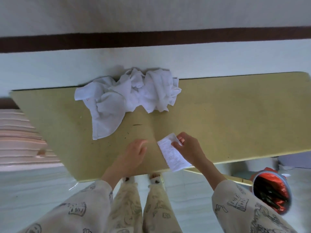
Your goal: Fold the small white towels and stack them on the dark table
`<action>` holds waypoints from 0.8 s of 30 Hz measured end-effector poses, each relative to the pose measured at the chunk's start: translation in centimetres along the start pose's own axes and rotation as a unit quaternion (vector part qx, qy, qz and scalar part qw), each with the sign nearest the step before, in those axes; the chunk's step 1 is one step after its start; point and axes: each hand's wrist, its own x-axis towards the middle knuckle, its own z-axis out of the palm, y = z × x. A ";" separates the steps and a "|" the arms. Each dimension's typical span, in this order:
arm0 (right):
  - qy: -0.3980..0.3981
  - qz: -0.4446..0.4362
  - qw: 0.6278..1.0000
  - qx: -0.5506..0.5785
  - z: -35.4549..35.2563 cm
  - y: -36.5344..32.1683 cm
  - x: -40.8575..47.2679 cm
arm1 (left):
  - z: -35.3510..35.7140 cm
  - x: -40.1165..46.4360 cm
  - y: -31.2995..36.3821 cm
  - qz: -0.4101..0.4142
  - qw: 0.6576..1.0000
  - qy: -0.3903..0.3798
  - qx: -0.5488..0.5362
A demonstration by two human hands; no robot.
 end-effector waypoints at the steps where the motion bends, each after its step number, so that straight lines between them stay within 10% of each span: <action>1: -0.002 -0.029 0.999 -0.014 0.0 -1.2 -0.2 | -1.0 -0.8 -0.2 -0.019 1.000 0.015 -0.008; 13: -0.163 -0.381 0.899 -0.143 3.3 -19.8 -5.8 | -8.4 -22.0 -3.1 -0.189 0.913 0.361 -0.023; 24: -0.312 -0.649 0.665 -0.197 22.9 -28.9 -34.1 | 2.7 -55.2 -6.2 -0.402 0.690 0.596 -0.088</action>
